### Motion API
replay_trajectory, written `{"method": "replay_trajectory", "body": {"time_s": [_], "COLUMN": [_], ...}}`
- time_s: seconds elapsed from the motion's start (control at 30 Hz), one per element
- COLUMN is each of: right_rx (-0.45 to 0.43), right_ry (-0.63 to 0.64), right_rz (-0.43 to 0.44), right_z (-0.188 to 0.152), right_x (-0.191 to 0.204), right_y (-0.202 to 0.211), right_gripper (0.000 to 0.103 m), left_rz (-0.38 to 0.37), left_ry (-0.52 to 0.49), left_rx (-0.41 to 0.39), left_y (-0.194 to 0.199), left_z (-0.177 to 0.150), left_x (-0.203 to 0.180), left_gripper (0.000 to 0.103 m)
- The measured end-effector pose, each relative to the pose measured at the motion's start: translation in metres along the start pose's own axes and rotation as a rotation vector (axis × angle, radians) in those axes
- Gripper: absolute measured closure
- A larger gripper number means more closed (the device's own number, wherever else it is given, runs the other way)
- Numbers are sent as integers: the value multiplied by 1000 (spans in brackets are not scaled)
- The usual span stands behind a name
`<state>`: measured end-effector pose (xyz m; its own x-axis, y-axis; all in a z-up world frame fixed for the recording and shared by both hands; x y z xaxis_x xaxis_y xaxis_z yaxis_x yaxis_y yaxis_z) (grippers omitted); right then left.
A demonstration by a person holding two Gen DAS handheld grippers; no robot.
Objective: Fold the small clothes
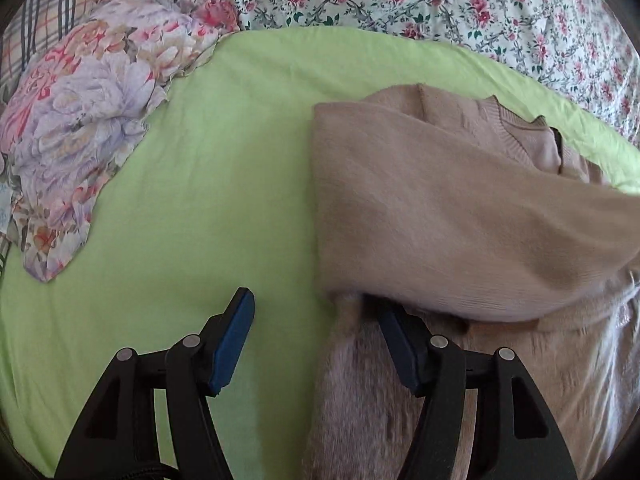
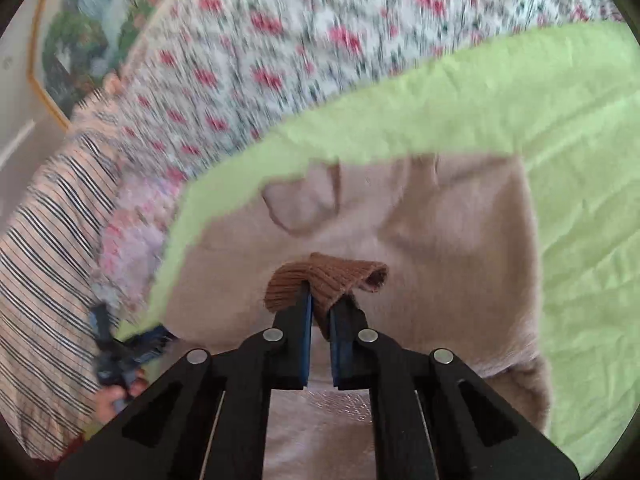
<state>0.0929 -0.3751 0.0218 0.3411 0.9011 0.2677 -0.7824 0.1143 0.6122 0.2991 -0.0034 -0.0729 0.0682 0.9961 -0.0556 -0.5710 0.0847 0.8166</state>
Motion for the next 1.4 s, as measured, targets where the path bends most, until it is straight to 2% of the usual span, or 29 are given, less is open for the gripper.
{"method": "replay_trajectory", "body": {"time_s": [0.03, 0.1, 0.17, 0.23, 0.33, 0.47, 0.53, 0.6, 0.63, 0.7, 0.8, 0.87, 0.9, 0.93, 0.97, 1.03, 1.1, 1.17, 1.3, 1.4], "right_rx": [4, 69, 135, 148, 133, 202, 181, 155, 140, 135, 158, 176, 190, 212, 215, 151, 121, 144, 277, 281], "right_ry": [-4, -8, -29, -51, -70, -50, -71, -79, -74, -64, -49, -29, -8, 7, 11, 36, 53, 51, 5, -26], "right_rz": [-26, -67, -103, -121, -156, -178, -160, -155, -157, -144, -135, -135, -138, -134, -114, -66, -106, -146, -212, -257], "right_z": [1, -9, -24, -34, -37, -46, -42, -40, -40, -42, -45, -47, -48, -48, -45, -28, -12, -10, -37, -46], "right_x": [-6, -21, -36, -45, -51, -49, -49, -52, -52, -52, -46, -41, -37, -33, -28, -12, -10, -22, -53, -58], "right_y": [4, -3, -12, -11, -7, -18, -14, -9, -8, -8, -16, -23, -26, -28, -27, -10, 7, 6, -18, -17], "right_gripper": [95, 95, 95, 95, 95, 95, 90, 67, 51, 48, 48, 52, 62, 98, 96, 96, 97, 97, 97, 96], "left_rz": [10, 8, -3, 1, 11, -13, -50, -96, -123, -162, -190, -185, -181, -166, -153, -129, -99, -75, -80, -76], "left_ry": [9, 53, 77, 74, 93, 97, 72, 51, 44, 47, 54, 51, 50, 41, 32, 8, -16, -23, 3, -1], "left_rx": [-2, 12, 12, -2, -19, 7, 10, 7, -1, -19, -22, -18, -20, -15, -8, 1, 4, 16, 26, 26], "left_y": [-3, -8, -5, 0, 4, 6, 14, 21, 26, 34, 32, 23, 20, 14, 9, 1, -6, -12, -15, -14], "left_z": [4, 8, 5, 2, -4, -9, -12, -16, -17, -15, -7, -1, 3, 5, 6, 7, 5, 3, 3, 2], "left_x": [0, -1, -5, -9, -4, -2, -2, -1, 1, 5, 5, 1, -2, -6, -10, -16, -20, -21, -18, -17], "left_gripper": [39, 42, 53, 62, 62, 62, 60, 54, 48, 40, 37, 37, 37, 37, 37, 37, 37, 36, 36, 35]}}
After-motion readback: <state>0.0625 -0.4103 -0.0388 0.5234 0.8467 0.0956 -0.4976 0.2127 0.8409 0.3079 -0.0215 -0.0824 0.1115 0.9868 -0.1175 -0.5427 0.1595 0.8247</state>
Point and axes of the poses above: each gripper's, at about its wrist camera, not at the fingertips, and y roughly against the way its jaws point, x to its left, z to its top, the point moved 7 cm from there along -y, roughly the way its jaws point, and after that the axes turned 9 degrees about y, right-handed, at the moved point
